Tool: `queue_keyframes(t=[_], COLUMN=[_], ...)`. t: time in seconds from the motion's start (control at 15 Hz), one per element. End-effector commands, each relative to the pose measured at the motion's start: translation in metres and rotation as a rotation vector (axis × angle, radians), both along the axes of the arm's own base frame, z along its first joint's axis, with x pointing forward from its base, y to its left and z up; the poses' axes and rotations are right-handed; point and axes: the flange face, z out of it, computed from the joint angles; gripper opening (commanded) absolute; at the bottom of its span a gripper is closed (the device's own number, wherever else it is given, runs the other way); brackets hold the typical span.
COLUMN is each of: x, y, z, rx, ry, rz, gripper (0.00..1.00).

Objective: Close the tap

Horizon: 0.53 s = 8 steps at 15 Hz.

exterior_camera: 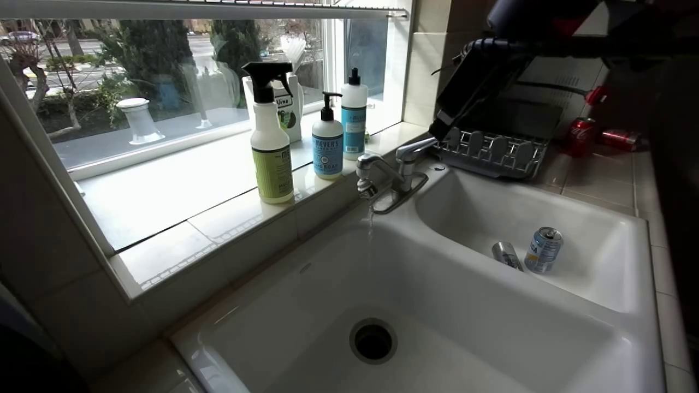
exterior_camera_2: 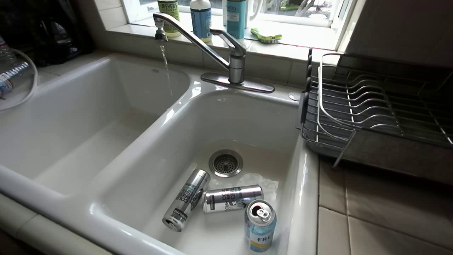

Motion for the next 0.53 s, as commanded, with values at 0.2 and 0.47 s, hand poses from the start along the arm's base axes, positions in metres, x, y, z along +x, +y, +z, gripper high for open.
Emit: queue_keyframes(t=[0.2,0.47], x=[0.031,0.035], y=[-0.037,-0.078], z=[0.007,0.009], rx=[-0.019,-0.021], ry=[-0.089,-0.106], rz=[-0.065,-0.179], gripper=[1.00,1.00])
